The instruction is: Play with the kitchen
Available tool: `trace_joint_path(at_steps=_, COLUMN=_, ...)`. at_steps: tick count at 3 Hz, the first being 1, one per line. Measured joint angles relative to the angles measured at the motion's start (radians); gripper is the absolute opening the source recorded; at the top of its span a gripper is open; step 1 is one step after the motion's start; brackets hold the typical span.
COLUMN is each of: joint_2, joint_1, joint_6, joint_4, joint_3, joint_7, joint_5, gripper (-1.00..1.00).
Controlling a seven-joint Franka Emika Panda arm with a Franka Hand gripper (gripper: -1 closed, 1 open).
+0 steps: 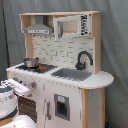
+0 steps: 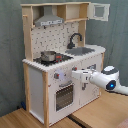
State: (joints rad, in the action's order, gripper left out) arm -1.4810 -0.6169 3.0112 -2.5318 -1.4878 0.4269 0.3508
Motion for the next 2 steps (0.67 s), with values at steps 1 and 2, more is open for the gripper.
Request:
trace_joint_path(at_steps=1, joint_2=0.000, joint_1=0.079, joint_6=-0.090, joint_4=0.002, joint_3=0.001, joint_7=0.001, joint_5=0.000, gripper=1.00)
trace_joint_path(at_steps=2, joint_2=0.000, joint_1=0.142, joint_6=-0.167, joint_4=-0.012, joint_3=0.002, joint_7=0.002, joint_5=0.000, gripper=1.00)
